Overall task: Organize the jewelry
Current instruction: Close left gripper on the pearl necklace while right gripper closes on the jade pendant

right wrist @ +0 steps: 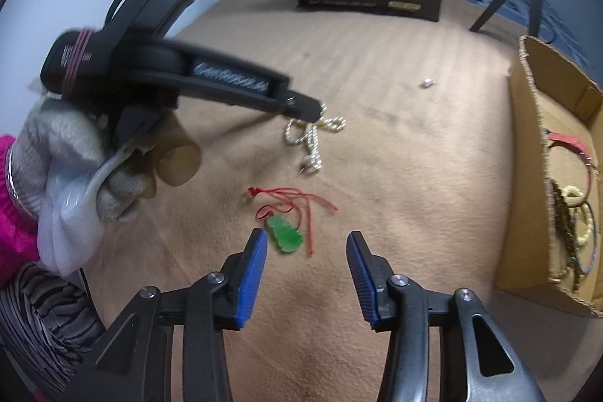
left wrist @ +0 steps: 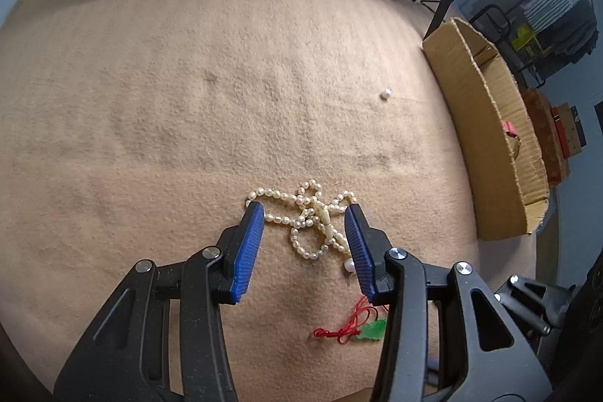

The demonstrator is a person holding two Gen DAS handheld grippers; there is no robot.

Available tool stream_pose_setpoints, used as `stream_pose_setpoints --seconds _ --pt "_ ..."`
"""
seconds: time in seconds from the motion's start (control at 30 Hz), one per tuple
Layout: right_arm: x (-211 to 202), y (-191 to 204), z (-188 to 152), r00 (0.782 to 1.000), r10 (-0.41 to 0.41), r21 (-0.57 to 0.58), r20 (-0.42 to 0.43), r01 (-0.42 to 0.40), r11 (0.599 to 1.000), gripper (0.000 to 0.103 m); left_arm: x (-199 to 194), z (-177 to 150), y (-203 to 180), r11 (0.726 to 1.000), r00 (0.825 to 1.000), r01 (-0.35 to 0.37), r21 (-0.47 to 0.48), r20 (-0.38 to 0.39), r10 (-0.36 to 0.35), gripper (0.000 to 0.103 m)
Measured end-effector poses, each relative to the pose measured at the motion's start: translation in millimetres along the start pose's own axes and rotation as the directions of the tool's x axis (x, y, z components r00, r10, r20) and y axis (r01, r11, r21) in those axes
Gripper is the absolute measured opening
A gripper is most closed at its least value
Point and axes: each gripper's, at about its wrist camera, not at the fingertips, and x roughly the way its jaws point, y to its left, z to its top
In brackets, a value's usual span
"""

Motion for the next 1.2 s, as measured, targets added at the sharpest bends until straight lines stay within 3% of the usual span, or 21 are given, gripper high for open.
stream_pose_setpoints --seconds 0.37,0.47,0.53,0.6,0.8,1.2 --pt "23.3 17.6 0.8 0.999 -0.023 -0.065 -0.022 0.022 0.998 0.037 15.1 4.9 -17.2 0.996 0.998 -0.055 0.067 0.012 0.054 0.045" --pt "28.1 19.1 2.2 0.999 -0.032 -0.067 -0.018 0.031 0.997 0.037 18.7 6.8 -20.0 0.993 0.996 -0.087 0.079 0.026 0.086 0.032" --pt "29.6 20.4 1.9 0.999 -0.038 -0.071 -0.016 0.037 0.997 0.037 20.8 7.2 -18.1 0.994 0.997 -0.081 0.079 0.023 0.079 0.016" --pt "31.0 22.5 1.9 0.999 -0.052 -0.083 -0.014 0.05 0.995 0.036 23.9 7.7 -17.6 0.994 0.997 -0.078 0.08 0.02 0.076 0.015" --pt "32.6 29.9 1.4 0.992 -0.122 -0.125 -0.003 0.121 0.985 0.014 22.4 7.4 -13.7 0.995 0.998 -0.068 0.075 0.019 0.066 0.011" --pt "13.7 11.9 6.9 0.992 -0.126 -0.08 0.022 0.127 0.989 0.014 -5.1 5.5 4.8 0.997 0.996 -0.069 0.029 0.057 0.067 0.005"
